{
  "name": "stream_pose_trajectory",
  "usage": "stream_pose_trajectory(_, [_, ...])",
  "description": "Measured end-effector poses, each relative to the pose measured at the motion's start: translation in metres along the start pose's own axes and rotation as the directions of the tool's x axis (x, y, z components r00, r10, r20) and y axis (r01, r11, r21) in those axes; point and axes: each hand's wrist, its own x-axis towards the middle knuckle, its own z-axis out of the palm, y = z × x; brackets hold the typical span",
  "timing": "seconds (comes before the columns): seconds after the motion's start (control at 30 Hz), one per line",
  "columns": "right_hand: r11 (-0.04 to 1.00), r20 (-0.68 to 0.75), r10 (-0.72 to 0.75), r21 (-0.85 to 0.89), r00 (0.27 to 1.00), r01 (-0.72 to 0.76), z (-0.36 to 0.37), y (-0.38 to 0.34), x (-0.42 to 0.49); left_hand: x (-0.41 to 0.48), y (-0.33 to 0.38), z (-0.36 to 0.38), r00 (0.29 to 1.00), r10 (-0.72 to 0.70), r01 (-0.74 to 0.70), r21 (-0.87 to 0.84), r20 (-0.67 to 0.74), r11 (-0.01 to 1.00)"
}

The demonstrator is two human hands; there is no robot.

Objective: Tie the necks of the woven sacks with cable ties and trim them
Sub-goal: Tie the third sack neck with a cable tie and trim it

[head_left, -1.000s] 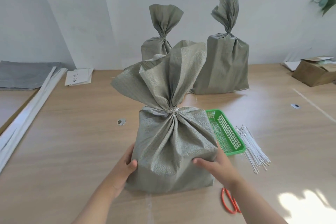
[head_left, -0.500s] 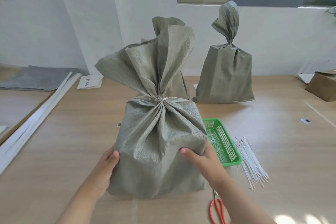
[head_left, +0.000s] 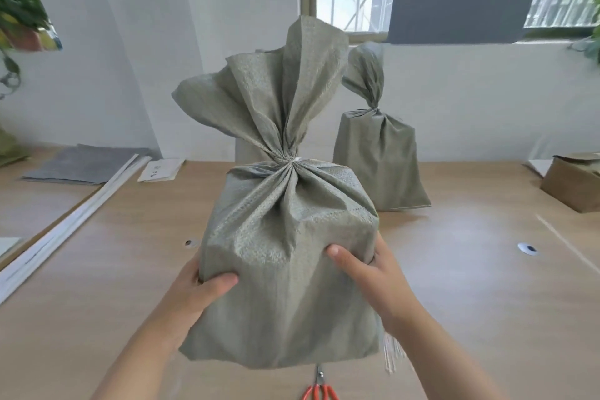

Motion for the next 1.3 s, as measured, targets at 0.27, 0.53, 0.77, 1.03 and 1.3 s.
stream_pose_trajectory(0.27, [1.0, -0.165, -0.009, -0.003, 0.986, 0.009, -0.075, -0.025, -0.013, 0.04, 0.015, 0.089, 0.993, 0.007, 0.0, -0.055, 0.121, 0.998])
stream_pose_trajectory(0.53, [1.0, -0.243, -0.021, -0.015, 0.97, 0.018, -0.166, -0.035, -0.02, 0.059, 0.029, 0.185, 0.989, 0.023, -0.018, -0.029, 0.148, 0.999])
stream_pose_trajectory(0.77, [0.999, -0.203, -0.017, -0.035, 0.979, 0.01, -0.303, -0.045, -0.024, 0.075, 0.029, 0.313, 0.994, 0.075, -0.076, 0.014, 0.082, 0.997])
stream_pose_trajectory(1.03, [0.993, -0.21, 0.011, -0.109, 0.978, -0.034, -0.447, -0.061, -0.028, 0.092, 0.025, 0.452, 0.991, 0.017, -0.023, 0.044, 0.129, 0.999])
stream_pose_trajectory(1.3, [0.984, -0.268, 0.005, -0.173, 0.964, -0.053, -0.516, -0.066, -0.012, 0.127, 0.022, 0.528, 0.97, 0.004, -0.024, 0.079, 0.242, 0.997])
